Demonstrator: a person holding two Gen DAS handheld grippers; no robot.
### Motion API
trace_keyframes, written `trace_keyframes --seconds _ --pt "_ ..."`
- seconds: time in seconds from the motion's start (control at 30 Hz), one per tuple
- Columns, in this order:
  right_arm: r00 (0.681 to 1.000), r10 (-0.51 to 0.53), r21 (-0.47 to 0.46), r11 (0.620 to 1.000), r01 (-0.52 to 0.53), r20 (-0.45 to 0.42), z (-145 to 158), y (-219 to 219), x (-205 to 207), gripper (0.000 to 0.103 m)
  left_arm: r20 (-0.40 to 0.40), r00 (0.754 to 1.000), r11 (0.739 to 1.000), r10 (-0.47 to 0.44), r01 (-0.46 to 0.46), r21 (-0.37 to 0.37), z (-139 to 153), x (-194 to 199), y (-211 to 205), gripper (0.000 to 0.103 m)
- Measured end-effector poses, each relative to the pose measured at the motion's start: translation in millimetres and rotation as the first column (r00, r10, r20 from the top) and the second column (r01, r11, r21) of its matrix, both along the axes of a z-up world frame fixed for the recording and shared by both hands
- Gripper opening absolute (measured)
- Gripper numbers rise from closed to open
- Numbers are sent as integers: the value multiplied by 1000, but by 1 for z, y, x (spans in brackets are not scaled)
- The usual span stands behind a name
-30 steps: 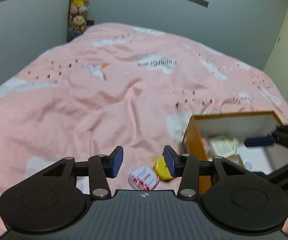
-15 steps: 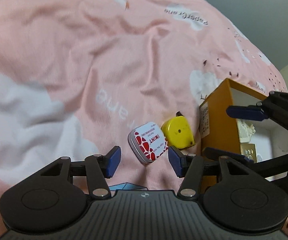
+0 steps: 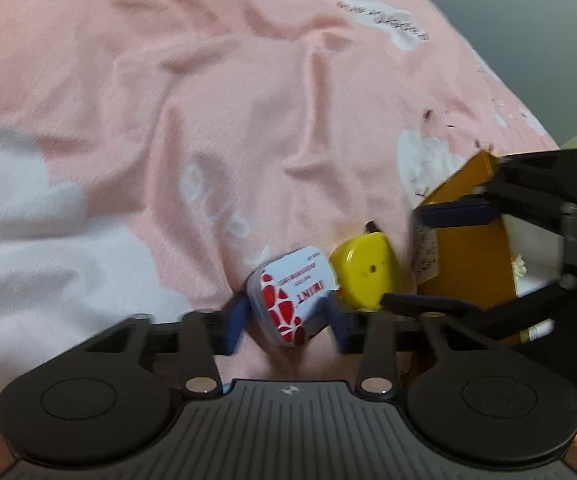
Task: Organize rigid objects
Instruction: 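Grasp the red-and-white mint tin with the left gripper, then grasp the yellow tape measure with the right gripper while the left gripper holds the mint tin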
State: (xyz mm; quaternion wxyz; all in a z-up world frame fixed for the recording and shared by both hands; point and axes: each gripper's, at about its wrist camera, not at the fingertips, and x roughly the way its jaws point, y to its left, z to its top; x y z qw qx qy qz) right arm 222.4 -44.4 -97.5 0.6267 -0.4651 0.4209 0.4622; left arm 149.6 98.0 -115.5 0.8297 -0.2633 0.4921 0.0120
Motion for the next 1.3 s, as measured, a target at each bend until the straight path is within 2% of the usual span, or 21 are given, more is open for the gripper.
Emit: trace_keyframes --seconds 0.13,0.23,0.33,0.47,0.7,0.83,0.97,1.07,1.3 --pt "1000 -7 -41 999 7 -9 -9 3 5 58 83 996 997 -39 33 70 16 -4 -10 29" --pt "1000 -5 -72 997 3 -20 -12 6 8 59 114 992 996 -61 53 67 21 -2 -14 26" --pt "1000 -11 -90 996 9 -24 -13 9 10 61 91 994 998 -54 51 36 14 6 -13 26" --pt "999 0 -92 996 -4 -43 -14 12 11 65 72 996 998 -55 52 46 5 9 -14 26" --pt "995 82 -134 987 -89 -56 -22 17 3 66 107 992 992 -65 52 118 22 -3 -15 21" --pt "992 109 -175 977 -118 -61 -33 21 -2 68 104 993 994 -49 38 101 23 -5 -9 21" --pt "993 95 -193 975 -107 -68 -40 24 -1 69 102 994 994 -51 41 97 23 -6 -9 21" --pt "994 71 -195 977 -86 -83 -40 23 1 63 102 994 995 -48 39 93 24 -7 -9 21" --pt "998 61 -159 985 -65 -34 -26 17 -13 63 120 992 994 -39 27 106 33 -15 -9 21"
